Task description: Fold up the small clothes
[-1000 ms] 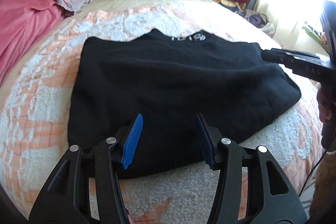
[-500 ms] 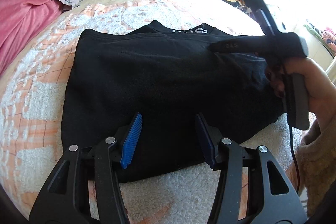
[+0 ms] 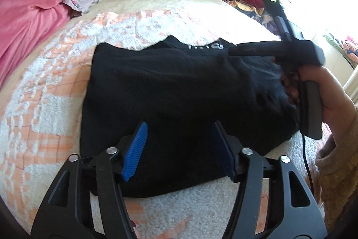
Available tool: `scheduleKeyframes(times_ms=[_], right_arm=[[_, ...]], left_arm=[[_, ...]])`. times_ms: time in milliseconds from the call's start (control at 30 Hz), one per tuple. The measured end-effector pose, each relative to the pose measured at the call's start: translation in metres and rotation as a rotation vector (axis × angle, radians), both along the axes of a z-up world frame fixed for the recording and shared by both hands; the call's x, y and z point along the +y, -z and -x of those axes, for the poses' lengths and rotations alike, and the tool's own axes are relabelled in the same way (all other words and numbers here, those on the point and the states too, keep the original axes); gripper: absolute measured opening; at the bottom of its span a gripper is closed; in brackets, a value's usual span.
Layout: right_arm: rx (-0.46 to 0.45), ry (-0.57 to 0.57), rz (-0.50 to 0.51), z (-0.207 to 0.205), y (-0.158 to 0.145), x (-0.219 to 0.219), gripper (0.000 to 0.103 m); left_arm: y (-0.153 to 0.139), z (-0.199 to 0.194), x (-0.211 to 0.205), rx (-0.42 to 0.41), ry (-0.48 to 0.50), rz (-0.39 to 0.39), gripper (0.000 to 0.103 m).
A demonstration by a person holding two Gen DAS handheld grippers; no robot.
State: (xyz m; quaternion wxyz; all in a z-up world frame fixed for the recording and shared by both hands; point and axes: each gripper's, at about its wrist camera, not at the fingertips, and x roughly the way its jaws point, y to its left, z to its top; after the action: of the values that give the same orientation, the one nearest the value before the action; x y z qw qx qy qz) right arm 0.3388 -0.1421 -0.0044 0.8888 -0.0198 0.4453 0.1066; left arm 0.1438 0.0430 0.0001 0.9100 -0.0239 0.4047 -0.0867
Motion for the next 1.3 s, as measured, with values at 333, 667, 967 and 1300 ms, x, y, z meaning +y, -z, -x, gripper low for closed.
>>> scheduleKeyframes(times_ms=[333,667,967,1300], right_arm=[[-0.112,-0.001,-0.087,0.049,-0.045,-0.025,0.082],[-0.194,-0.095,-0.106,0.112,-0.069,-0.015,0.097],[-0.214,-0.298,-0.025,0.171,-0.049,0.044,0.098],[-0.209,-0.5,0.078,0.204,-0.011,0.112,0.098]], left_arm=[[-0.011,-0.002,0.015,-0.033,-0.049,0.016,0.075],[-0.018,-0.015,0.037,-0.039,-0.136,0.007,0.093],[-0.005,-0.045,0.078,0.036,-0.251,0.086,0.093],[0.013,-0.078,0.107,0.132,-0.286,0.169,0.093]])
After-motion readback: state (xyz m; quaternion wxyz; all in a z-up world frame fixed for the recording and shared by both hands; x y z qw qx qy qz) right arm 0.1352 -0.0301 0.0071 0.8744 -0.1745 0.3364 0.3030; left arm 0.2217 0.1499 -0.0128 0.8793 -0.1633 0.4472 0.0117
